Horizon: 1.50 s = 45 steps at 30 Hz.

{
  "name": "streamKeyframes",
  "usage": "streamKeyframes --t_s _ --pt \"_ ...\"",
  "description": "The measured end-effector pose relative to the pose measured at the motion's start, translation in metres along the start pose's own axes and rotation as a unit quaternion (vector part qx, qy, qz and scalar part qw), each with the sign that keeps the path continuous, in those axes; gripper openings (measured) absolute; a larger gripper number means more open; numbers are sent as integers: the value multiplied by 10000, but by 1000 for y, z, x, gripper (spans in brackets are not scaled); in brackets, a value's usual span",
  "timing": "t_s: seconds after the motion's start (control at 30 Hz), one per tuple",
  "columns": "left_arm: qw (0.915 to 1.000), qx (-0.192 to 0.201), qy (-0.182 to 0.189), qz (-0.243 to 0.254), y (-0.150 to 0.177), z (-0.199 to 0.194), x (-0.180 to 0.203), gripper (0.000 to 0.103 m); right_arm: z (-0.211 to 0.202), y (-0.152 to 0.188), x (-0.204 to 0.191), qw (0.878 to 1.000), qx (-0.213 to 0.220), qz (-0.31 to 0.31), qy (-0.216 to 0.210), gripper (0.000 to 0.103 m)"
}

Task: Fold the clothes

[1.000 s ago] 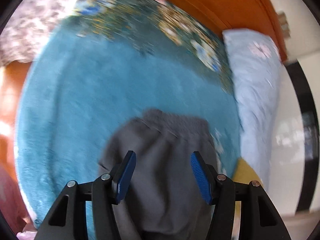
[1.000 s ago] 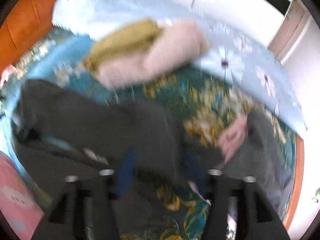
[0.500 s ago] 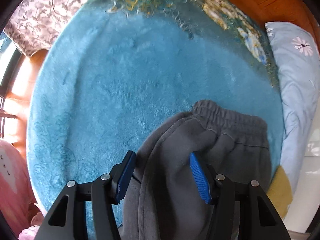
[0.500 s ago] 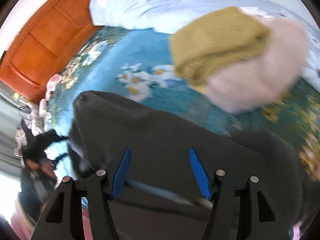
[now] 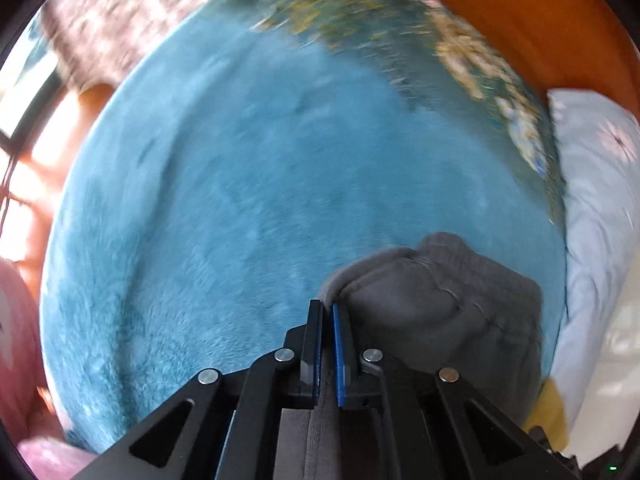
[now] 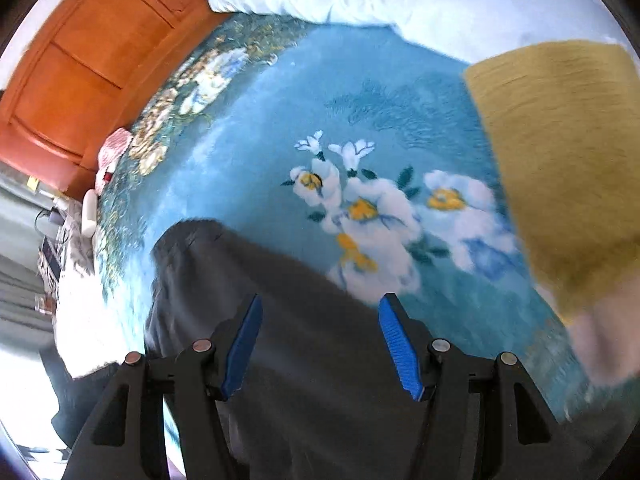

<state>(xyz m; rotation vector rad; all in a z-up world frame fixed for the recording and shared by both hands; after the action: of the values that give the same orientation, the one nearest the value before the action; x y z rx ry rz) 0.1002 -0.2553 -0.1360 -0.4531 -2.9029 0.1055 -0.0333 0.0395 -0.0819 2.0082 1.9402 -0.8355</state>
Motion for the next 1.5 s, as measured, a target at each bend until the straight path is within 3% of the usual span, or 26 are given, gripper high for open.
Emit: streamKeyframes --t_s 0.13,0.27,0.37,0.4,0.47,0.5,0.53,0.63,0.67,0.73,0.8,0.9,0.93,0.97,1.0,1.1,1.17,1.23,1.37,1.5 --pt "9998 -105 -55 154 0 4 10 5 41 -13 -1 9993 -366 53 -90 62" --pt "9997 -113 -40 213 -1 5 13 5 72 -12 -19 9958 -800 -358 -255 62" --pt "9997 -179 -3 165 -4 7 12 6 77 -10 -27 9940 -857 -667 -116 62" --pt "9997 -180 5 176 -4 7 12 6 77 -10 -29 9937 -853 -722 -69 57" --pt "9996 -189 42 182 0 7 11 6 73 -8 -32 9944 -825 -654 -7 35" --pt "9996 -197 71 178 3 6 11 6 70 -7 -33 9939 -824 -712 186 17" --pt "9996 -193 101 188 6 7 12 6 66 -5 -35 9928 -825 -791 355 6" --pt "9988 -197 348 267 4 6 23 5 46 -1 -51 9899 -678 -1127 523 2" --pt "9984 -196 446 298 2 5 27 5 36 -4 -56 9902 -540 -1163 548 2" --pt "9955 -100 877 345 1 -8 35 5 -5 -19 -71 9906 144 -1228 583 2" --pt "9924 153 1111 515 -2 -25 41 5 -50 -28 -89 9823 900 -1505 666 2" --pt "9934 440 848 629 -6 -33 38 5 -116 -33 -121 9548 1991 -2044 828 2" --pt "9939 523 726 645 -8 -34 35 5 -118 -30 -122 9505 2110 -2097 897 2" --pt "9960 387 576 564 -7 -27 30 5 -108 -27 -118 9480 2043 -2191 1074 3" --pt "9976 252 427 483 -6 -20 25 5 -81 -20 -110 9508 1625 -2322 1254 6" --pt "9992 -63 328 205 -10 -4 16 5 -8 12 -80 9709 305 -2110 1090 6" --pt "9993 -44 300 227 -9 -6 15 5 2 24 -75 9789 162 -1877 794 10" --pt "9991 13 281 309 -10 -8 18 5 -4 22 -76 9815 217 -1825 533 21" --pt "9990 -110 341 262 -6 -3 17 5 -35 -14 -60 9816 629 -1691 620 37" --pt "9991 -162 318 228 -5 2 17 5 -19 -50 -11 9924 330 -893 780 41"
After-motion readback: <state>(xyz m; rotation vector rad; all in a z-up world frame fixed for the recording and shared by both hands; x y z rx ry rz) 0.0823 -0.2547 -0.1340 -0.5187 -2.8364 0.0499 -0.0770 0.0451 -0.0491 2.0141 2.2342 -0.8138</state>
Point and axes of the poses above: each gripper's, at about its wrist camera, not at the fingertips, and z roughly the way its jaws point, x to its right, y to its underside, the point moved 10 cm from there along z, roughly the way its jaws point, and after that the axes turned 10 degrees about -y, right-handed, at the moved point
